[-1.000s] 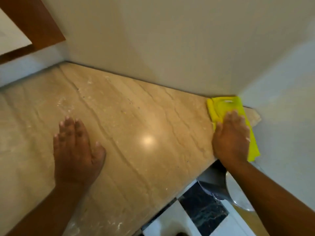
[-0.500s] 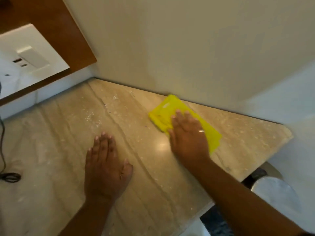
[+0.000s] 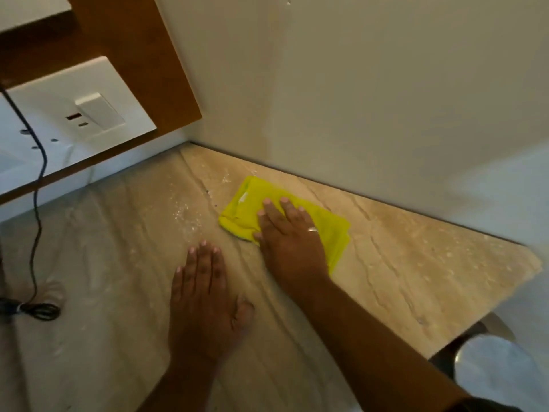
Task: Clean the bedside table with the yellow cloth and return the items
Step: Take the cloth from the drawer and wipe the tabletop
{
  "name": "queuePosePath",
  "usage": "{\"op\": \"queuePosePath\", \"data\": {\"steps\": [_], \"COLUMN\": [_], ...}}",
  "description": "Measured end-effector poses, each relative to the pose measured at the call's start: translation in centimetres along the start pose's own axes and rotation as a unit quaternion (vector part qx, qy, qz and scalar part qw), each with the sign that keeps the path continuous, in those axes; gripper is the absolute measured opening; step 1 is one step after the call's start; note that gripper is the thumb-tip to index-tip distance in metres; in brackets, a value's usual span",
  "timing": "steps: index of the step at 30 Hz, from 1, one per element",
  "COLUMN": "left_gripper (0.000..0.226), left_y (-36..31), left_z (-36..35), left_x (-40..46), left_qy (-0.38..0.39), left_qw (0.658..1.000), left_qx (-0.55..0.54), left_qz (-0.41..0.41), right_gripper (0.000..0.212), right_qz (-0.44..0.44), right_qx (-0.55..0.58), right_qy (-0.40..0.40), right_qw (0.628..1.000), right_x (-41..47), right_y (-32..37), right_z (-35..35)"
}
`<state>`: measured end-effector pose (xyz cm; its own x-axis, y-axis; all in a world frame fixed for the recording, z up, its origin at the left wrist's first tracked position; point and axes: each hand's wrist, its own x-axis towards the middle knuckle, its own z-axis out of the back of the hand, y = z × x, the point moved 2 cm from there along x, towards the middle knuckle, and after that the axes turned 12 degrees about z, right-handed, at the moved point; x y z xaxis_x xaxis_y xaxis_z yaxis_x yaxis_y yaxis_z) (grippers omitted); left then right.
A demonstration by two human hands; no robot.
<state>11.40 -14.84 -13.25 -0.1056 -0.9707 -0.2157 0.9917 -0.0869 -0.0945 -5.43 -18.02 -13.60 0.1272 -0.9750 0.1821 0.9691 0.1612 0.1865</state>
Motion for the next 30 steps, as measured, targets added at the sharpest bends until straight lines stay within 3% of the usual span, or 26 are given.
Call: {"op": "queuePosePath", "data": {"steps": [5,8,10,12,18,24,27,30], "left_gripper": [0.086,0.087,0.088,0.089,0.089,0.092,0.096,0.098], "left_y": [-0.1,-0.1,0.0,0.1,-0.4,-0.3,-0.5,-0.7], "left_z": [0.5,0.4,0.3,0.3,0.2,-0.1,-0.2,0.1], "left_x": [0.0,0.1,0.0,-0.1,-0.2,0.2,0.2,0.1], "left_qy": [0.027,0.037,0.037,0.04,0.026,0.001,0.005,0.016], "left_qw": [1.0,0.999,0.999,0.999,0.999,0.999,0.999,0.999], "left_qx": [0.009,0.001,0.012,0.026,0.025,0.031,0.037,0.035], "left_qz": [0.012,0.023,0.019,0.018,0.02,-0.009,-0.001,-0.003], "right_gripper": [0.052,0.055,0.049,0.044,0.048,0.042,0.039,0.045], "right_qz": [-0.189,-0.277,-0.271,-0.208,-0.104,-0.058,-0.132,-0.297], "right_qx": [-0.027,-0.02,-0.012,-0.004,-0.025,-0.006,-0.028,-0.05], "right_qy": [0.047,0.052,0.035,0.028,0.047,0.011,0.005,0.045], "right_qw": [0.98,0.959,0.962,0.978,0.993,0.998,0.991,0.953], "right_x": [-11.1,-13.0,-11.0,-8.6,-3.2,-4.3,-8.7,-15.0], "right_y": [-8.4,-9.4,-7.7,-5.2,0.0,-3.3,-8.6,-15.4], "right_z": [4.4,5.4,4.8,3.6,0.1,0.9,2.3,4.3]}}
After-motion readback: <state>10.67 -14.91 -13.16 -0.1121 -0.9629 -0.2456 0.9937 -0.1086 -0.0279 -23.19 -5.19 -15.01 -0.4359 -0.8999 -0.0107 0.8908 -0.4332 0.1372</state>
